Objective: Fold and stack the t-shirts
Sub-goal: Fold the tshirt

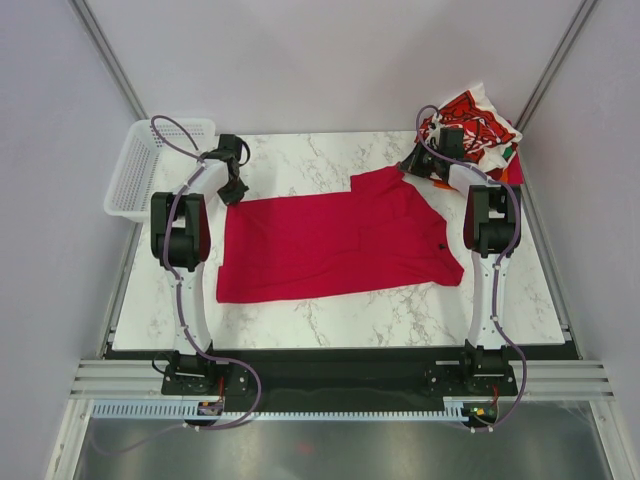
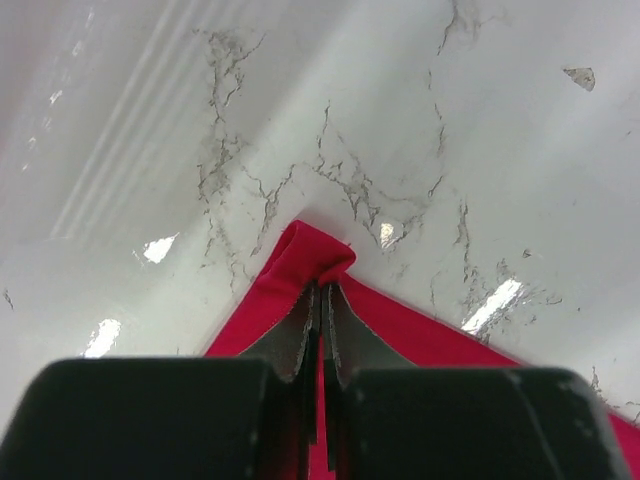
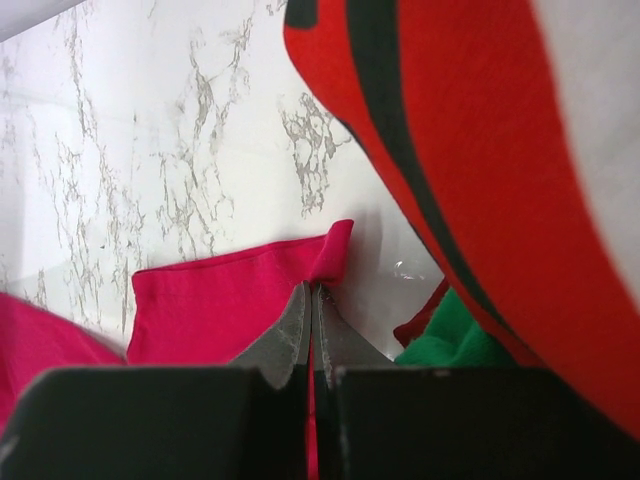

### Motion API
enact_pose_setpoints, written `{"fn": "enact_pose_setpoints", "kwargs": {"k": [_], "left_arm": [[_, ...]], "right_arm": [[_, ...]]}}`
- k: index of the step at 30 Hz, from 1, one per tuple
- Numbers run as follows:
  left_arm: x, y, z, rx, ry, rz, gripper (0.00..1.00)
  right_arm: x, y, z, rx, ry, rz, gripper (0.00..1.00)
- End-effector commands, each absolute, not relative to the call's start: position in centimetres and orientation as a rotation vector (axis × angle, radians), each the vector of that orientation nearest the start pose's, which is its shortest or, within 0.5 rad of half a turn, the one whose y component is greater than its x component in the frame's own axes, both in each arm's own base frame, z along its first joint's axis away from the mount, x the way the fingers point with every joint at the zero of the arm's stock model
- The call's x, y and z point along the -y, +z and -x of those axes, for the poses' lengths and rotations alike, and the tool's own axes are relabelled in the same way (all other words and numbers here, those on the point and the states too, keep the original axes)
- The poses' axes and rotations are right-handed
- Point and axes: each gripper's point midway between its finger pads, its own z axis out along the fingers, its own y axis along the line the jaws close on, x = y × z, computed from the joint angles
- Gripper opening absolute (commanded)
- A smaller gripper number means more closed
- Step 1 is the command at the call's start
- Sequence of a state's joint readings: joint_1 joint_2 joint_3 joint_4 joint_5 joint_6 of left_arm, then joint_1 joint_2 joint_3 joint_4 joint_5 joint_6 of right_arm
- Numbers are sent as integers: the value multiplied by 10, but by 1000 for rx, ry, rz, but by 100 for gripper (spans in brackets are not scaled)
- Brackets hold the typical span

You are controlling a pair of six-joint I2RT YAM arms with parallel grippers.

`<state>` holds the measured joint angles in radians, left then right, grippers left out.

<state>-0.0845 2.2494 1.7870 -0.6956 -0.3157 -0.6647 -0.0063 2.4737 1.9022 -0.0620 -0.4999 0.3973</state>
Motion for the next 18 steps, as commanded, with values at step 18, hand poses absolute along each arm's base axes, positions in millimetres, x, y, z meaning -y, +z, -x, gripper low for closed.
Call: {"fn": "enact_pose_setpoints", "kwargs": {"k": [18], "left_arm": [[39, 54, -485, -2578, 42, 700, 2]], "right_arm": [[-141, 172, -594, -2027, 809, -50, 0]]}}
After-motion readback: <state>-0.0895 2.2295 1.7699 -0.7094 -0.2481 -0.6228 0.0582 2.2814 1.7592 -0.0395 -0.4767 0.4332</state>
